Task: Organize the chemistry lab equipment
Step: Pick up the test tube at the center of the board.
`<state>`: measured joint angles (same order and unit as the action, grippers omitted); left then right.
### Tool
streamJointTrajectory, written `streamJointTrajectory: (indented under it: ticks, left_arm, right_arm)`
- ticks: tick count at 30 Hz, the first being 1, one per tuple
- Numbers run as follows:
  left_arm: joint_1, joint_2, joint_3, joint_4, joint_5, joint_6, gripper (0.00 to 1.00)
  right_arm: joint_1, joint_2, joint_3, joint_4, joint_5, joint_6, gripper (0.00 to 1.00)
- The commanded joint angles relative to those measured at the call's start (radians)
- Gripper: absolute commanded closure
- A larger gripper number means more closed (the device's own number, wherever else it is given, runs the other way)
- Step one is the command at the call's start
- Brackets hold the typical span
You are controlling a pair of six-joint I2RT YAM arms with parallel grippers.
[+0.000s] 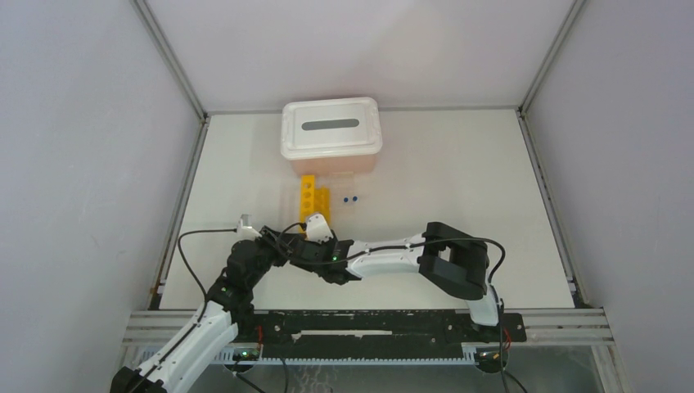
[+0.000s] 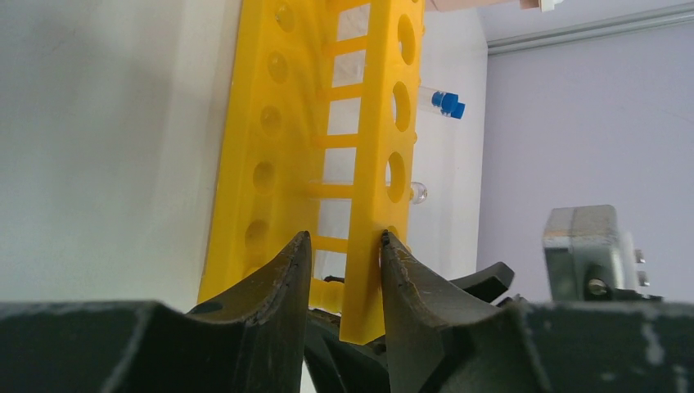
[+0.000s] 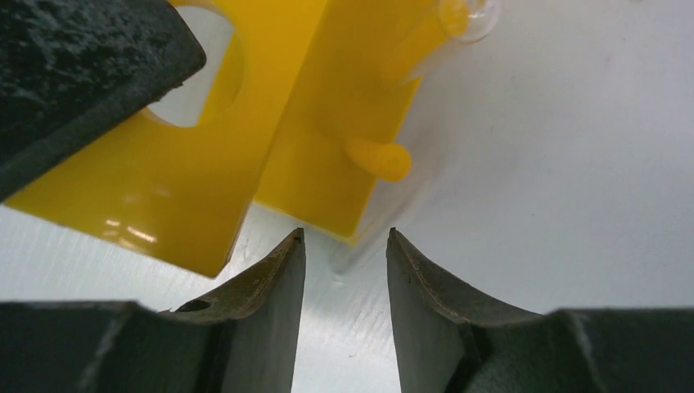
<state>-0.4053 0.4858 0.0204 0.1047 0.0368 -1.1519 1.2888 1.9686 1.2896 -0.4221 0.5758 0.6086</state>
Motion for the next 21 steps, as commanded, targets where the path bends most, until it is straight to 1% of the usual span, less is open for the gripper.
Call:
streamJointTrajectory:
  ticks: [1, 6, 11, 15, 18, 21]
  left_arm:
    - [0.000, 0.010, -0.166, -0.154, -0.017, 0.051, 0.61]
    - [0.000, 0.009, -0.167, -0.152, -0.015, 0.052, 0.61]
    - [0.000, 0.007, -0.167, -0.151, -0.015, 0.052, 0.61]
    - [0.000, 0.008, -0.167, -0.151, -0.016, 0.054, 0.61]
    - [0.000, 0.005, -0.167, -0.152, -0.016, 0.055, 0.61]
    - [0.000, 0.005, -0.166, -0.154, -0.012, 0.053, 0.61]
  right_arm:
    - [-0.004, 0.038, 0.047, -0.031, 0.031, 0.039, 0.52]
    - [-0.002, 0.046, 0.039, -0.074, 0.051, 0.060, 0.53]
    - [0.001, 0.019, 0.000, -0.088, 0.071, 0.074, 0.54]
    - [0.001, -0.017, -0.048, -0.063, 0.057, 0.079, 0.56]
    - [-0.007, -0.035, -0.089, -0.020, 0.023, 0.082, 0.59]
    - [-0.011, -0.037, -0.115, 0.012, -0.012, 0.081, 0.66]
